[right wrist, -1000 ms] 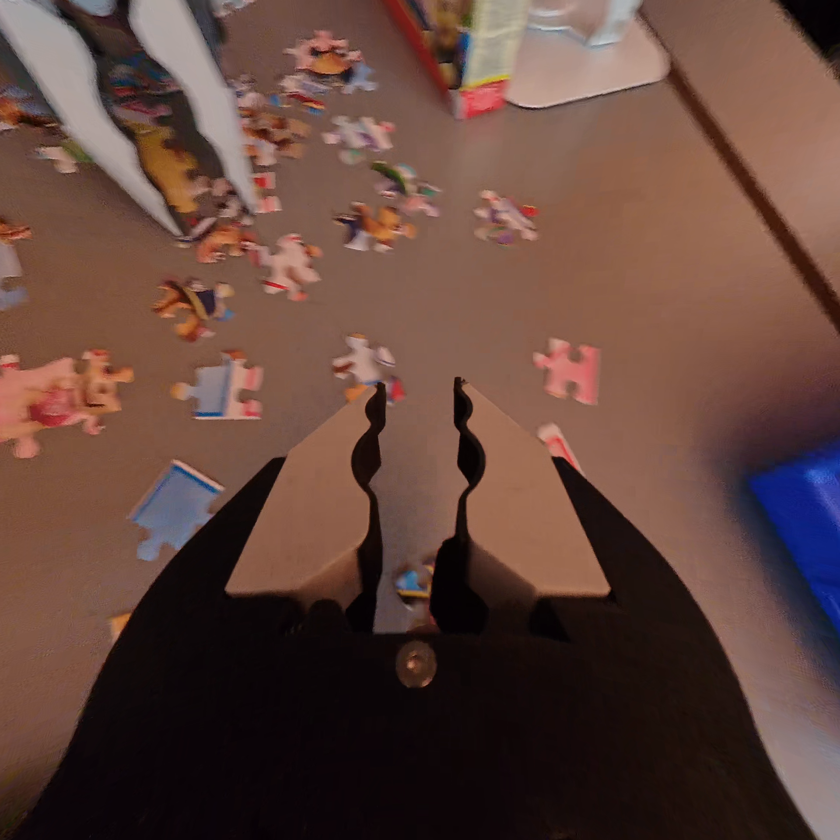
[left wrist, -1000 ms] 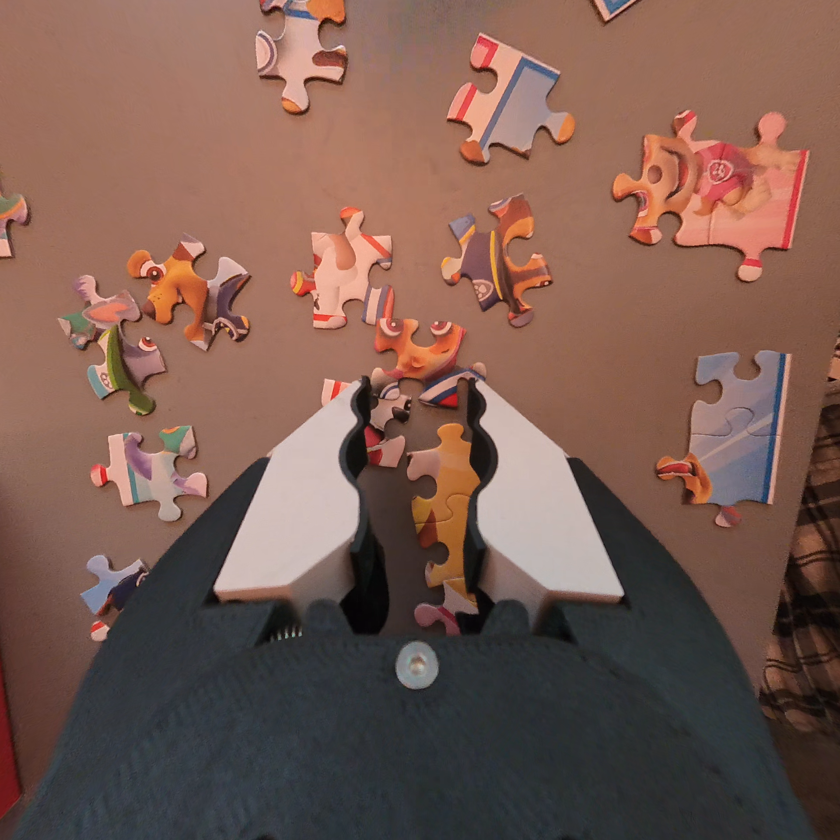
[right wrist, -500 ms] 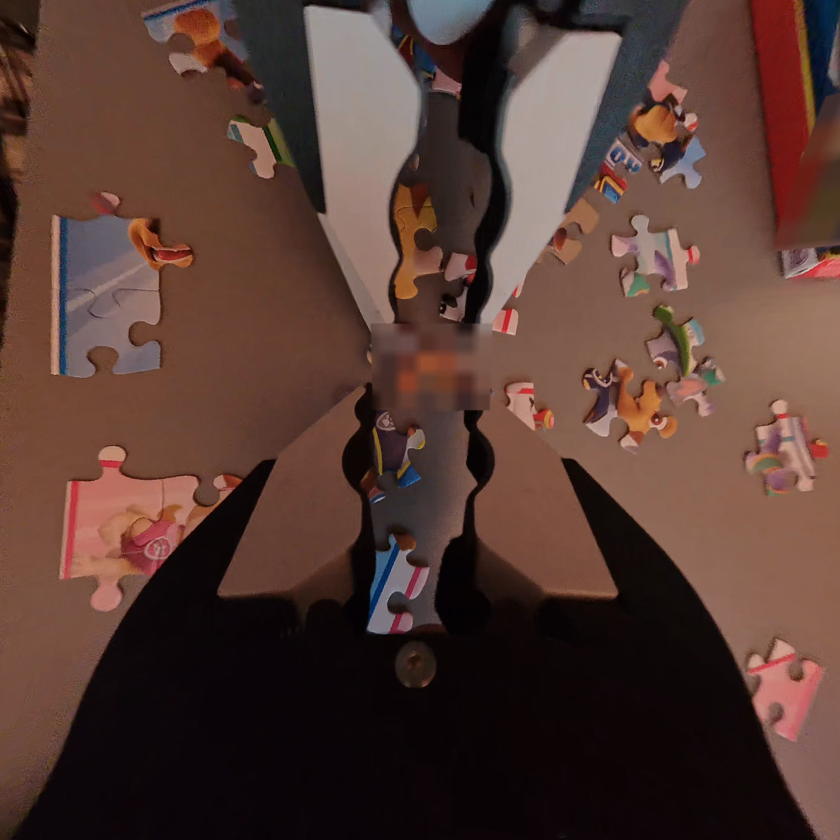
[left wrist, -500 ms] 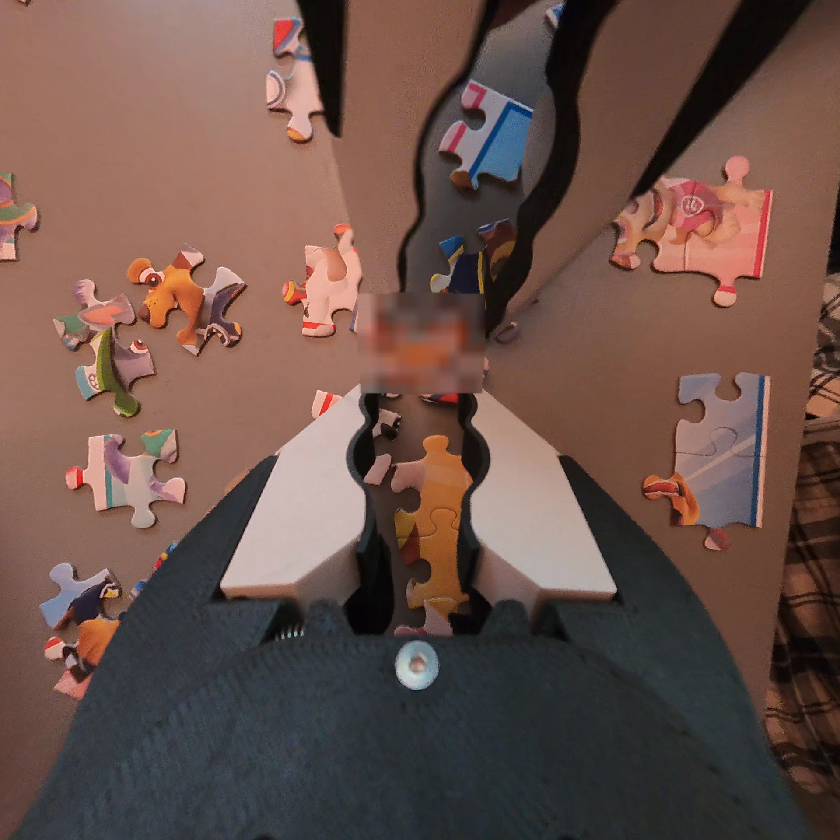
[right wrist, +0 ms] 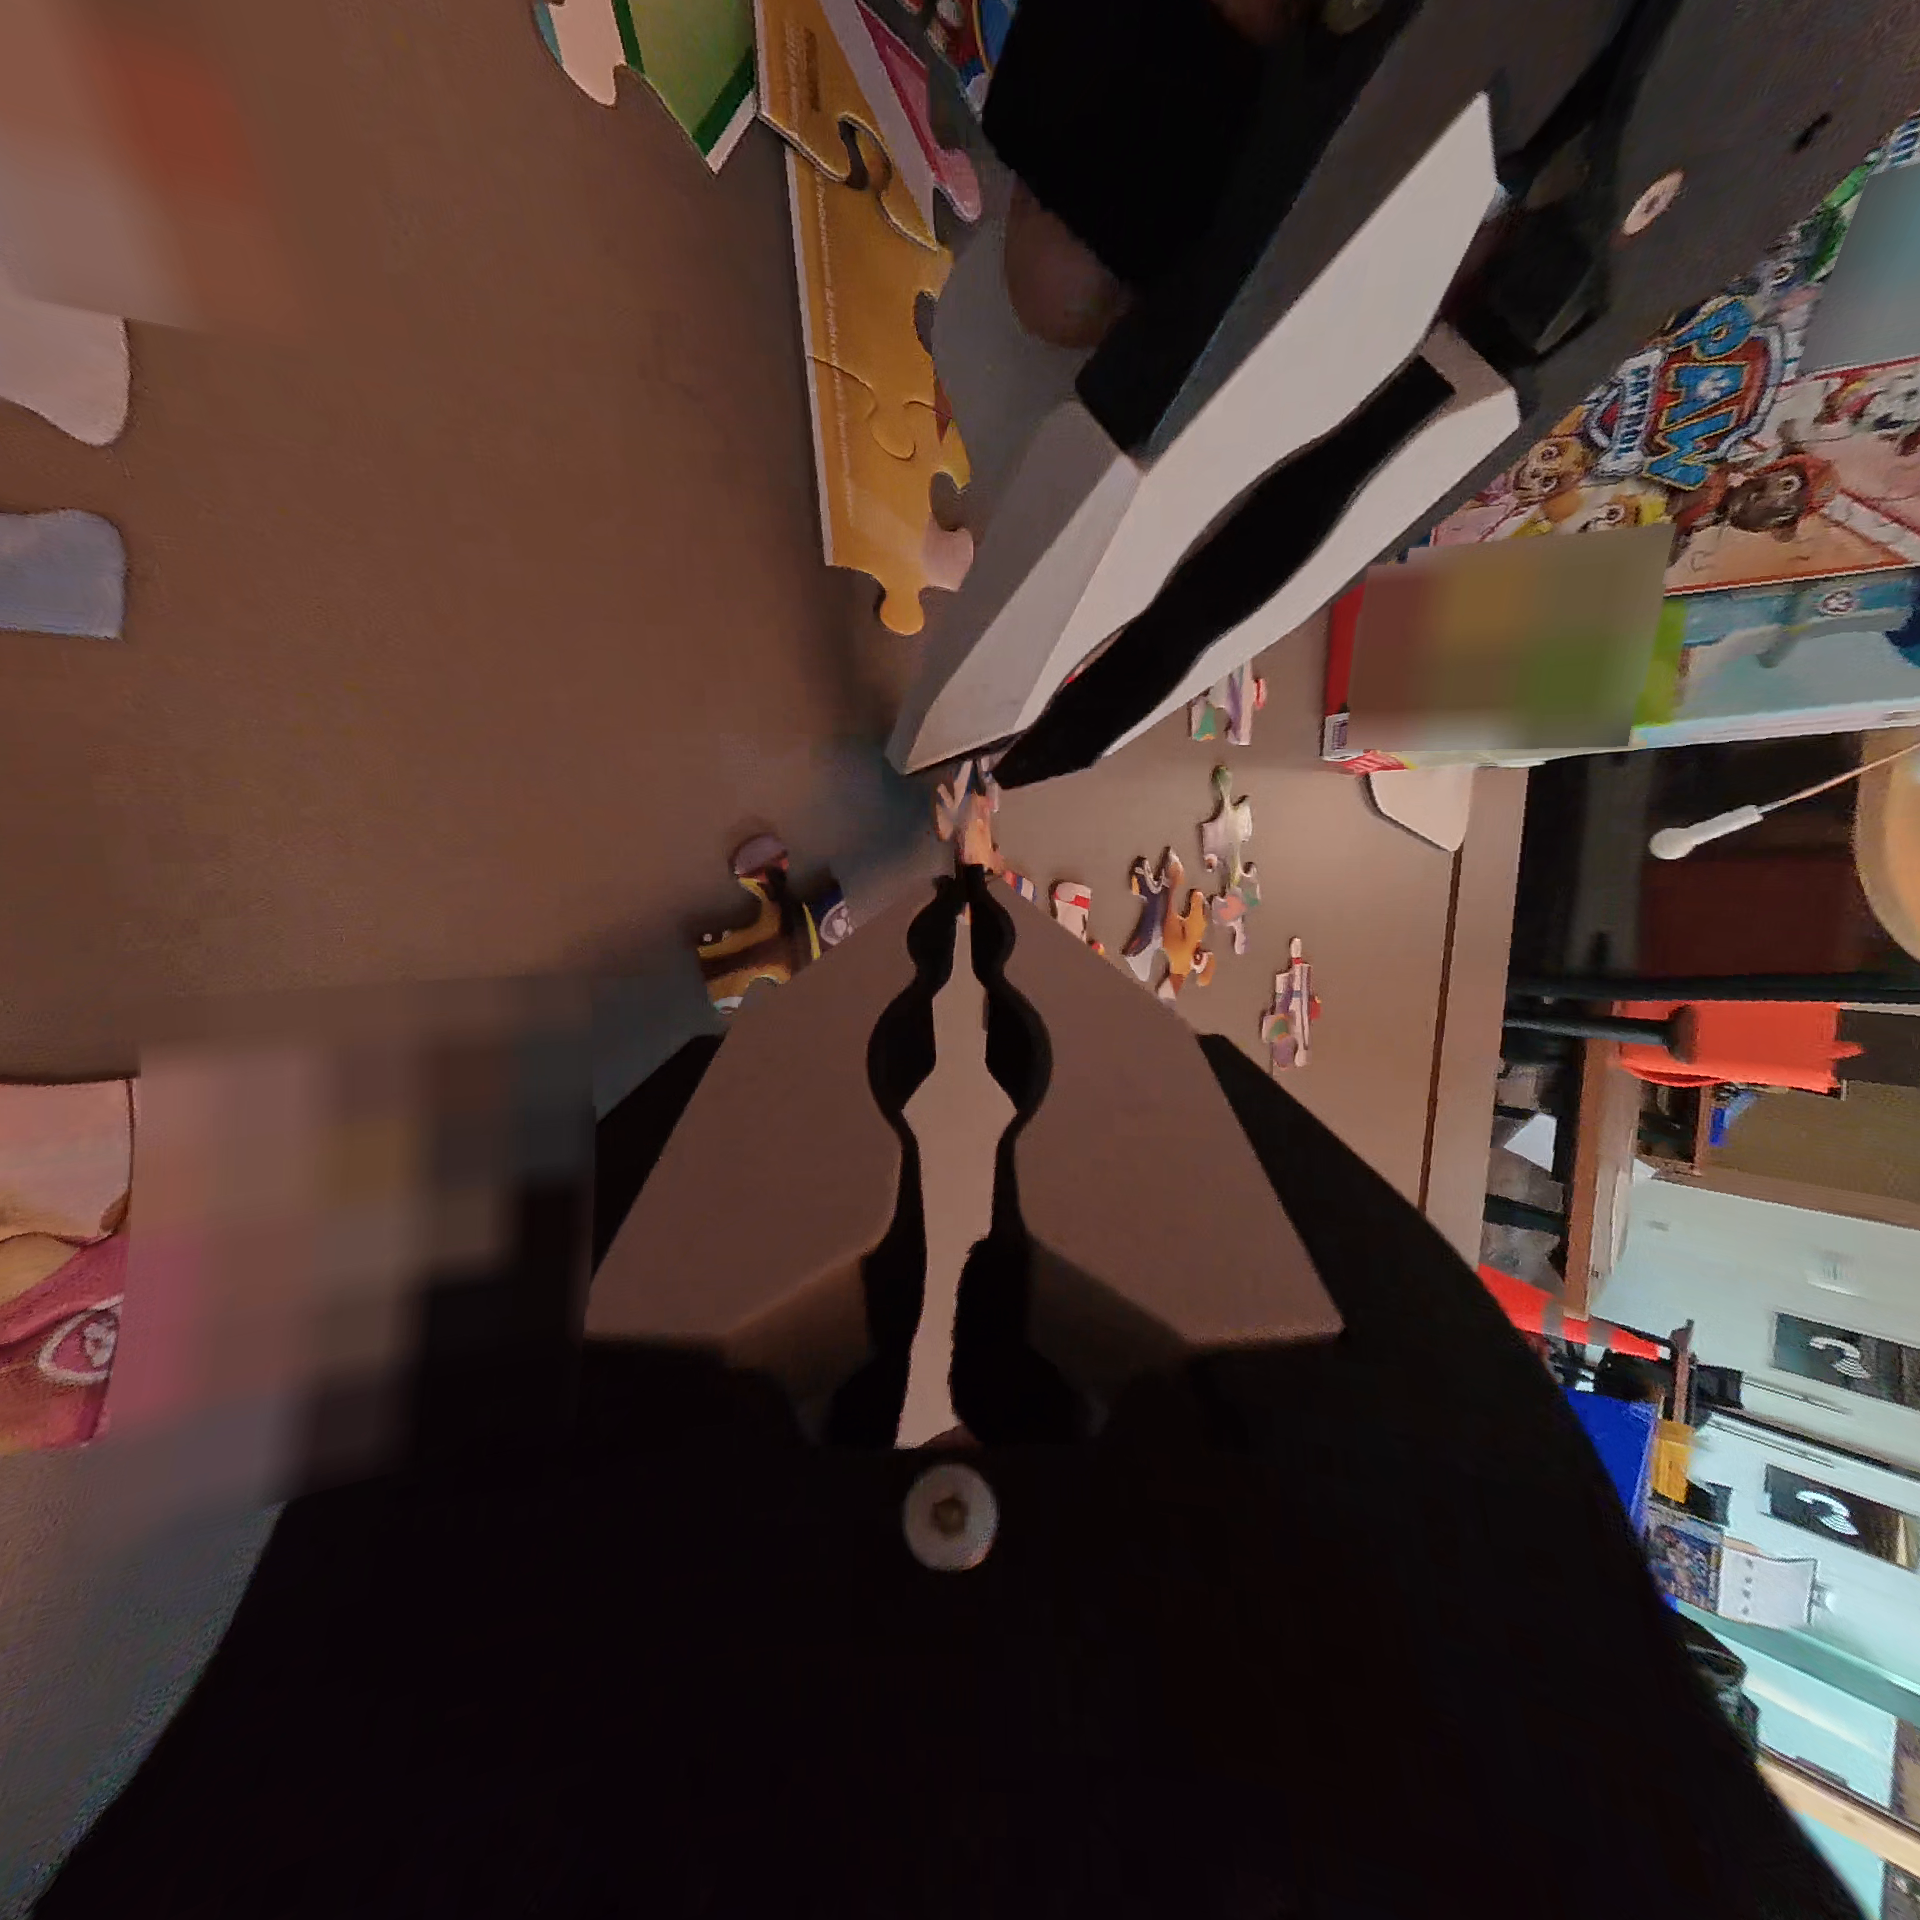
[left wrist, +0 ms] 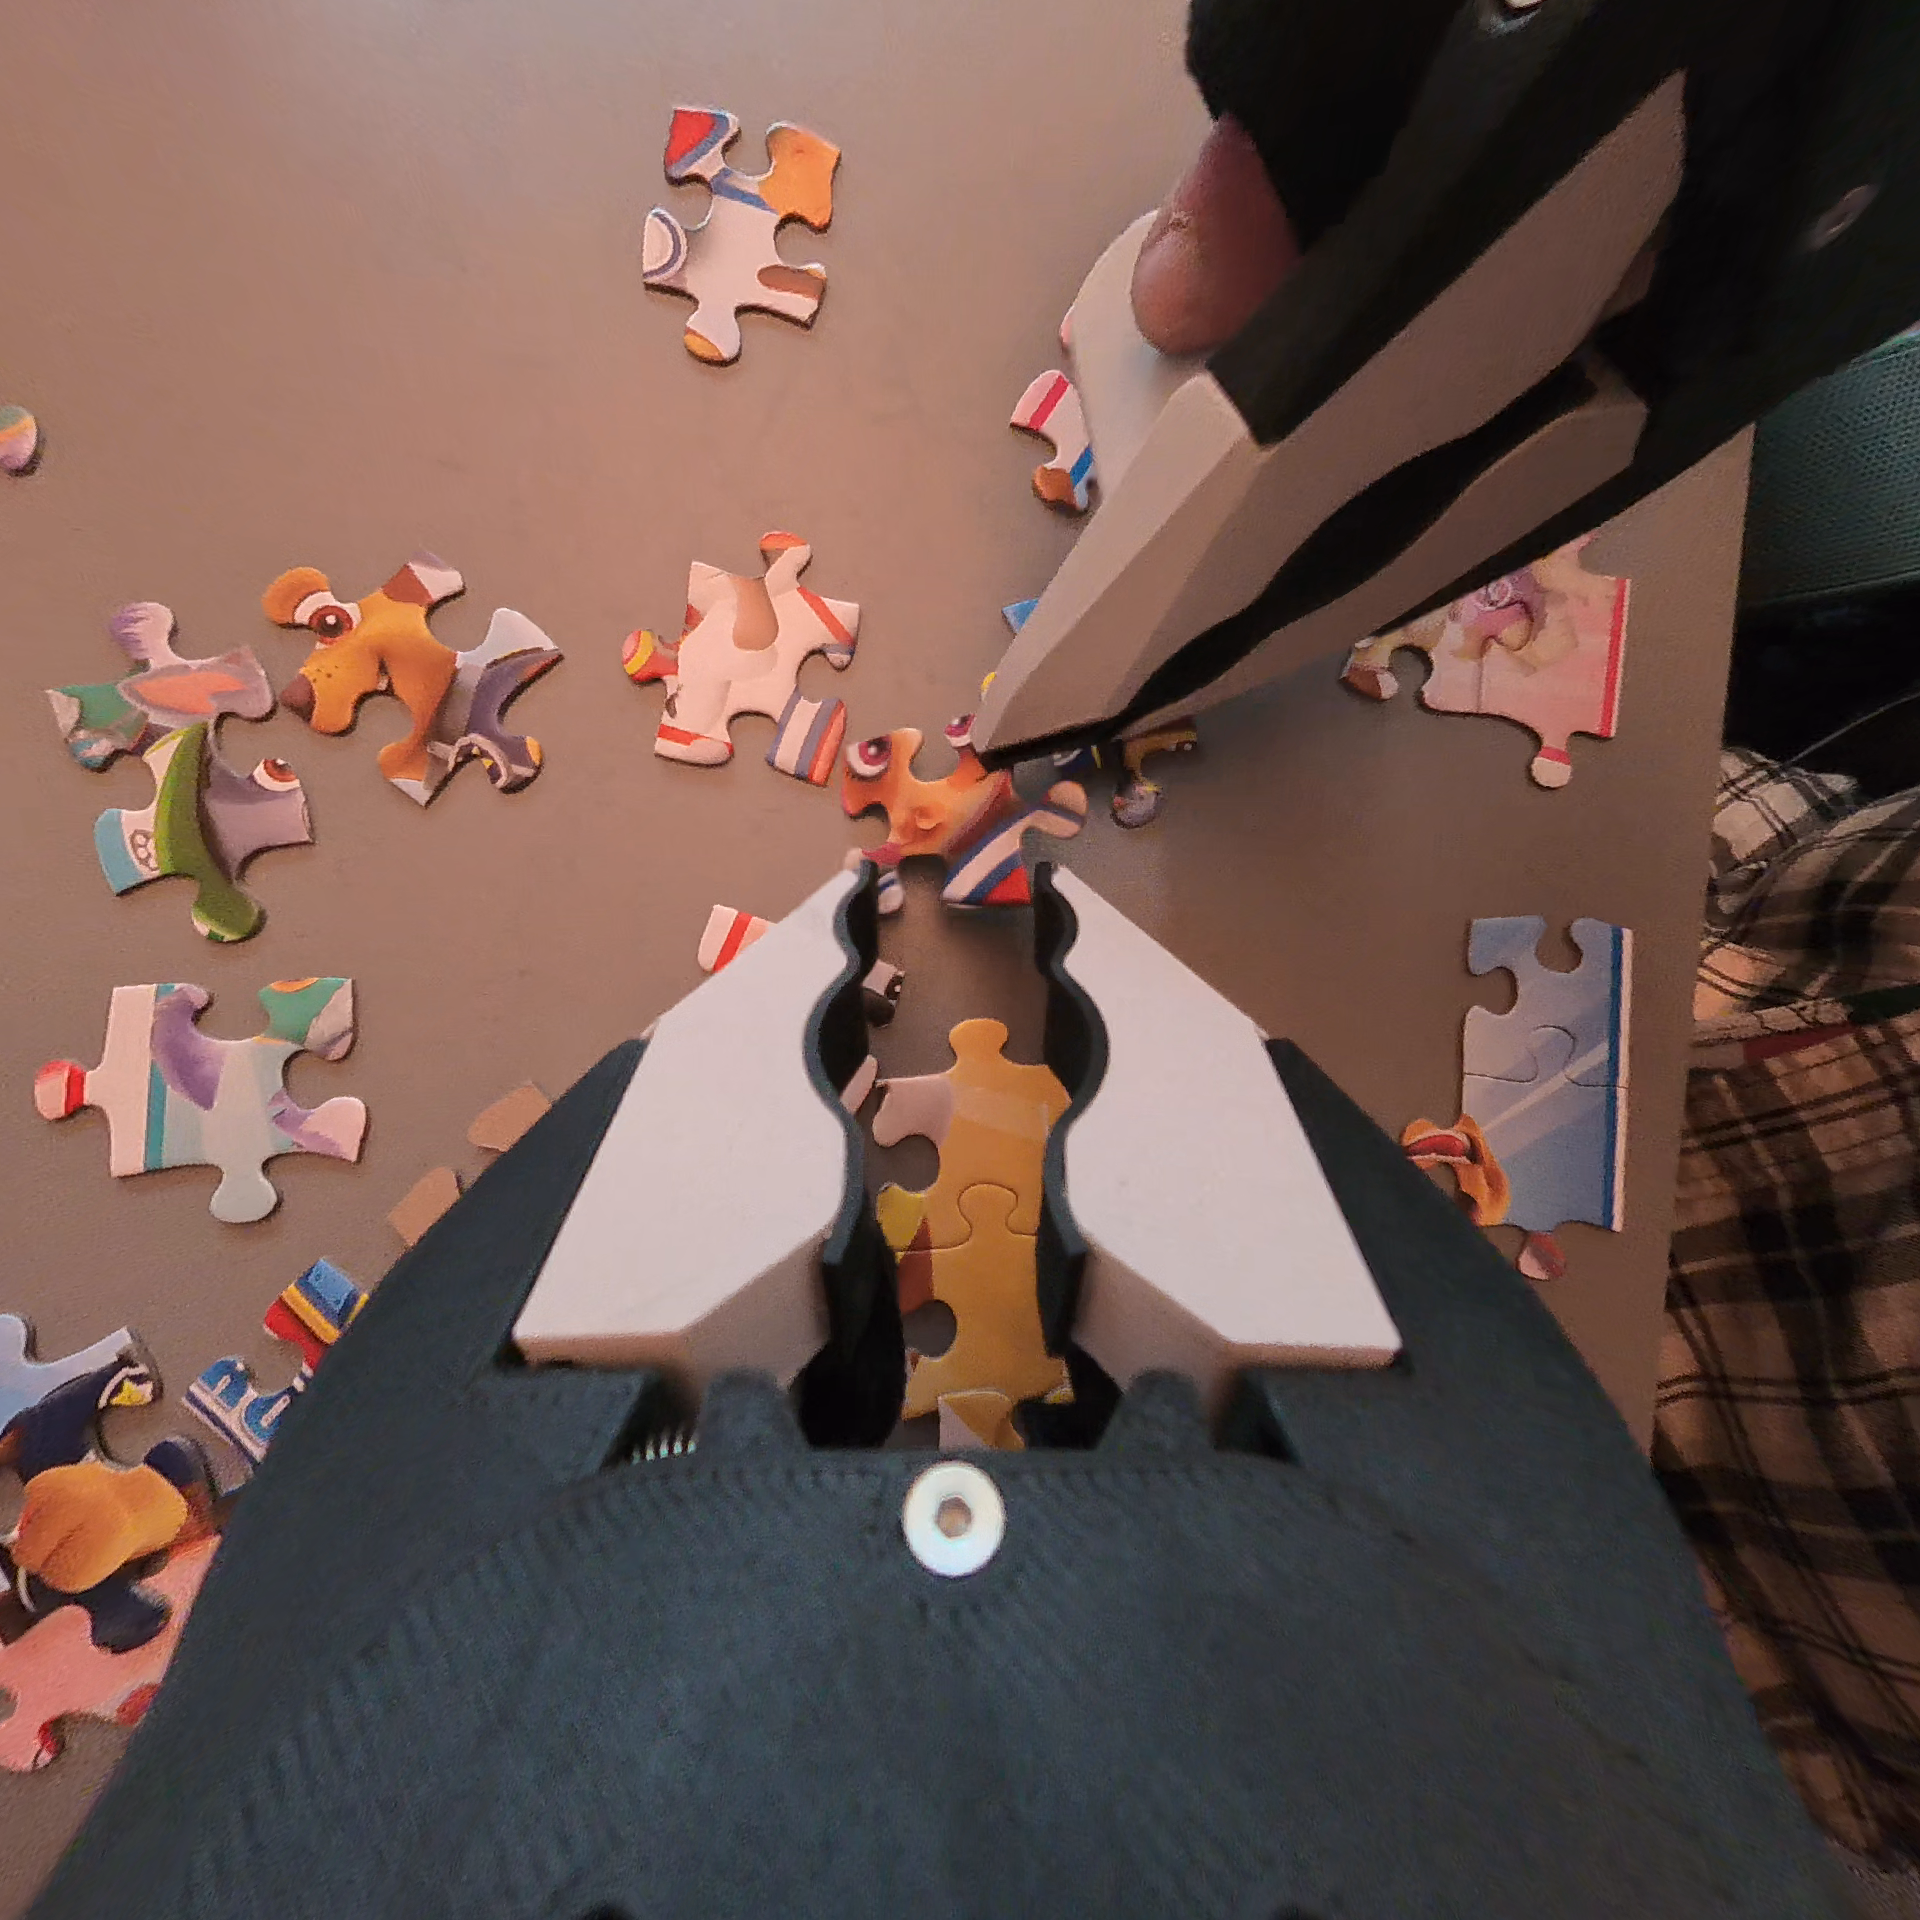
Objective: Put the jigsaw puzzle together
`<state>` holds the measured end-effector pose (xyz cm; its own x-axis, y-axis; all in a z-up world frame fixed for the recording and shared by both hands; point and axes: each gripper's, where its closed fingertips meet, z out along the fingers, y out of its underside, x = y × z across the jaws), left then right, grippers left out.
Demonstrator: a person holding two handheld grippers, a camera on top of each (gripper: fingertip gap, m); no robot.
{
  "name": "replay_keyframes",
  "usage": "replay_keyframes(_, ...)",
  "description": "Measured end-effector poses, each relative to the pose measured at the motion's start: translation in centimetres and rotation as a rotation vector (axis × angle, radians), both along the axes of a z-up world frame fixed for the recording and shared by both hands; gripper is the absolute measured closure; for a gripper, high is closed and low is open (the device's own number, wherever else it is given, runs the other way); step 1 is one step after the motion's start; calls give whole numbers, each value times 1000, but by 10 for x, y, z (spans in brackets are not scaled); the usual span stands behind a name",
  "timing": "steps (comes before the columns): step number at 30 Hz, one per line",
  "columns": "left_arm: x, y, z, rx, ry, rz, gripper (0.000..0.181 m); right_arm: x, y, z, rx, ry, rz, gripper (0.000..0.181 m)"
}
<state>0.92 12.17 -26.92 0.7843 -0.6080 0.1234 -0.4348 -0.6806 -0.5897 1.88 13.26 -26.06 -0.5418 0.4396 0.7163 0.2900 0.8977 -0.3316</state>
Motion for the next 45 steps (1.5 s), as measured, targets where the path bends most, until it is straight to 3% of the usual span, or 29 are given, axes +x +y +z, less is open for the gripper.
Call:
replay_keyframes(9,14,0,29,200,77,-94,147,16,-7,33,-129,104,1,181)
replay_keyframes(18,40,-6,55,444,186,-210,164,41,-25,72,-118,261,48,181)
replay_keyframes(27,47,-12,72,707,472,-220,181,55,-32,88,-106,332,24,180)
replay_keyframes(35,41,-10,71,696,680,-163,181,69,-44,92,-177,308,-63,157)
replay_keyframes(40,52,-11,70,732,770,-198,181,68,-45,86,-78,312,-133,181)
replay_keyframes(45,58,-16,70,753,766,-201,181,74,-48,83,-32,333,-125,181)
